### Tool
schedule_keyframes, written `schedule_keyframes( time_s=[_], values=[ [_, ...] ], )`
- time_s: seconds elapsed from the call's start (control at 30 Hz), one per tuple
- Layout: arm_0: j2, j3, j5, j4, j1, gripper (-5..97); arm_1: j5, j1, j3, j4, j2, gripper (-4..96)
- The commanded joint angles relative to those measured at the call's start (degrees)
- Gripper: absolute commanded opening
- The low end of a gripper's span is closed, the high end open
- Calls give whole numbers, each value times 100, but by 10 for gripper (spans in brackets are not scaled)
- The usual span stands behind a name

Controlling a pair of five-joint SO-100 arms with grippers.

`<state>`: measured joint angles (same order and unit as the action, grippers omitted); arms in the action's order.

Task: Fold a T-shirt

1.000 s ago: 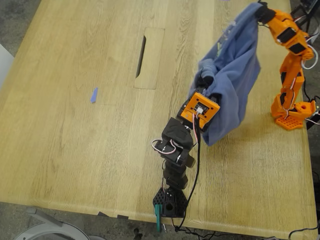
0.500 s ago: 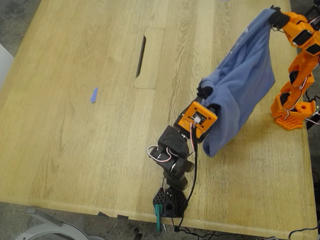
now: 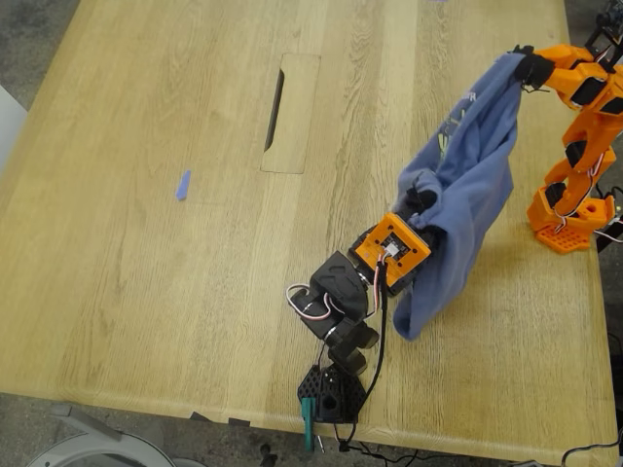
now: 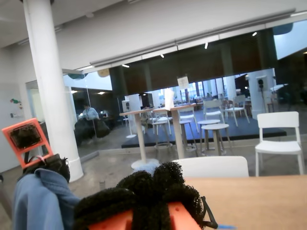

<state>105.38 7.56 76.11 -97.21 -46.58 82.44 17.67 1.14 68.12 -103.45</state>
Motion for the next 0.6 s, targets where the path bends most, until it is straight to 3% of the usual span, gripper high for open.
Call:
schedule_keyframes(
  time_s=[0.0,0.2,0.57],
  values=[
    [545,-545,290,18,-70,-2,-88,-88,70,281,-343,-3],
    [1213,-1784,756,-62,35,-2,-413,-404,396,1107,-738,-3],
    [2057,-3243,976,-343,220,-2,-782,-431,237,2487,-773,-3]
  ],
)
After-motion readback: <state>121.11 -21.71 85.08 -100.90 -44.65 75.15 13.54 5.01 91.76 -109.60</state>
